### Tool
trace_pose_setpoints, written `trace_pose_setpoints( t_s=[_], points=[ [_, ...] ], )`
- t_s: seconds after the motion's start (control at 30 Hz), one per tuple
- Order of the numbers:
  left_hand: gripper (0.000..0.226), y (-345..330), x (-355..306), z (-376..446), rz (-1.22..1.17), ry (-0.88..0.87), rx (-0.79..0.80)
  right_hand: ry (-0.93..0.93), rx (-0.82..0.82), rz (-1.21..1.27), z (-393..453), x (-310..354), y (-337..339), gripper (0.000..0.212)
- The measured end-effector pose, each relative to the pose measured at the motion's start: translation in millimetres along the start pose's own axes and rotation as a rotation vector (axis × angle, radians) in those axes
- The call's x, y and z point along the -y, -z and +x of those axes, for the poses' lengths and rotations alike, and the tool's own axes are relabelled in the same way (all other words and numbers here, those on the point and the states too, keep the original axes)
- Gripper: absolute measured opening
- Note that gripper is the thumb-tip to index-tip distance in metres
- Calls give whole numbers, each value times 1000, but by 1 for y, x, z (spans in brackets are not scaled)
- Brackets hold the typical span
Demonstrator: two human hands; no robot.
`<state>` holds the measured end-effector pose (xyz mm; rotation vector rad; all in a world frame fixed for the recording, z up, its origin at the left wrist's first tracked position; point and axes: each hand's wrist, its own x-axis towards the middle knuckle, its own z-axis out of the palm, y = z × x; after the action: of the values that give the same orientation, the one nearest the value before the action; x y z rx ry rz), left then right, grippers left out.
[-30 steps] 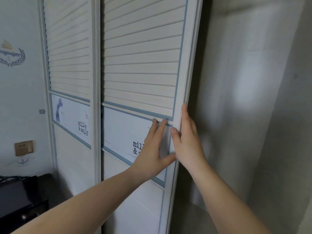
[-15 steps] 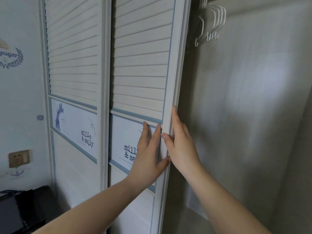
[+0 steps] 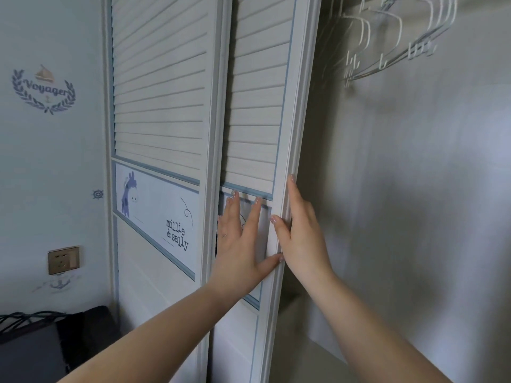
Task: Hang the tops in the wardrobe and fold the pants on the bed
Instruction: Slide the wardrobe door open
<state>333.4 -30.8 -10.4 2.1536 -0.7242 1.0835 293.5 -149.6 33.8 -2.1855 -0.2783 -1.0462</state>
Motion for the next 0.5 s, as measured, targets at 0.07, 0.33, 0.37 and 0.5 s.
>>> trace_pose_setpoints(
  t_s=[0.07,0.33,0.37,0.5],
  points=[
    [110,2,11,1,-3,5,-33,22,7,6,6,-2,-9,76],
    [116,4,45,9,9,129,-85,99,-24,65,28,-10,-51,78],
    [117,5,49,10,6,146,-82,106,-23,70,30,-11,-56,77],
    [118,5,67,16,-106,232,-80,136,30,126,37,-14,-76,75]
  ],
)
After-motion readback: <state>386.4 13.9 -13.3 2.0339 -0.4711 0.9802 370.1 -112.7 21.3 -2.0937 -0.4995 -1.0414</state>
